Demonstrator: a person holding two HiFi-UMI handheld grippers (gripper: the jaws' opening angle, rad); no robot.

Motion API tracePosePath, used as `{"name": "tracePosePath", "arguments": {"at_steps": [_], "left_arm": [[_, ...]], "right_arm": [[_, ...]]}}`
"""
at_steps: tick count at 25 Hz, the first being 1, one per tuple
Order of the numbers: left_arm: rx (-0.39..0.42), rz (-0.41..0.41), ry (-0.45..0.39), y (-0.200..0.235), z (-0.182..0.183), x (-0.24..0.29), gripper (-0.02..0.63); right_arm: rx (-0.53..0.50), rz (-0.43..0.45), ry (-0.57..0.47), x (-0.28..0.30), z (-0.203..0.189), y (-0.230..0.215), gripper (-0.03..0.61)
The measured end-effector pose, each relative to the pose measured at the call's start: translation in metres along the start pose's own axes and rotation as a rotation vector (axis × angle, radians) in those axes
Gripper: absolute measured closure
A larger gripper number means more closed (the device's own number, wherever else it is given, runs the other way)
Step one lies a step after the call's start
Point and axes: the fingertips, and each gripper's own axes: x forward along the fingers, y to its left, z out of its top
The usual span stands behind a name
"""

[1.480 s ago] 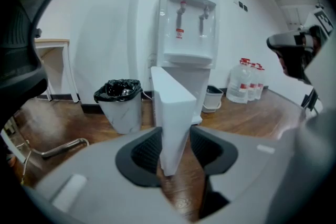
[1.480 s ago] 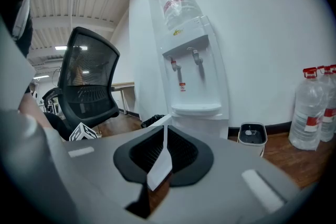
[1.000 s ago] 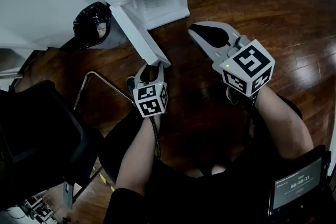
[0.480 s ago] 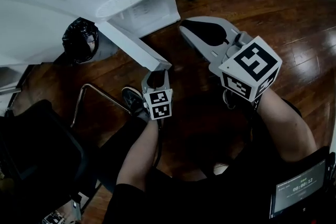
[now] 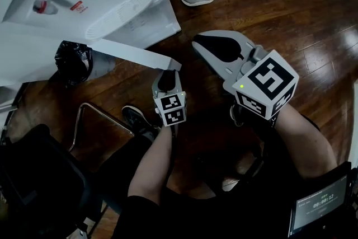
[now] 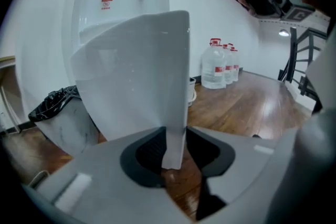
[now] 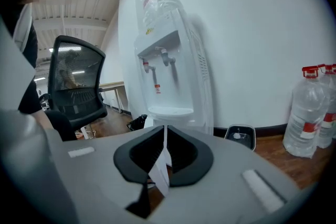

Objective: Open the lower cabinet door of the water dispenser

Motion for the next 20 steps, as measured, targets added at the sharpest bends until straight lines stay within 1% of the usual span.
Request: {"name": "tracePosePath", "arguments": {"at_steps": [3, 7, 10, 15, 16, 18, 20], "left_arm": [[-0.001, -0.005, -0.016, -0.008, 0.017, 0.022, 0.477], [0.004, -0.017, -0.022, -0.012, 0.034, 0.041, 0.480], [0.011, -0.035, -0.020, -0.013, 0.043, 0.051, 0.480], [0.007, -0.046, -0.037, -0.014, 0.052, 0.066, 0.476], [0.004, -0.045, -0.040, -0.015, 0.053, 0.069, 0.475], [0.005, -0.043, -0.048, -0.015, 0.059, 0.077, 0.451], [0.003, -0.044, -0.057, -0.014, 0.068, 0.085, 0.446]], "right_arm": [[0.015, -0.013, 0.011, -0.004, -0.001, -0.017, 0.557], [0.106, -0.026, -0.008, -0.005, 0.011, -0.031, 0.558], [0.147, -0.034, -0.023, -0.001, 0.019, -0.037, 0.560], [0.224, -0.053, -0.006, 0.009, 0.021, -0.046, 0.561], [0.234, -0.057, 0.003, 0.010, 0.020, -0.047, 0.561], [0.238, -0.075, 0.027, 0.013, 0.019, -0.051, 0.562], [0.229, -0.100, 0.048, 0.015, 0.019, -0.055, 0.562]]}}
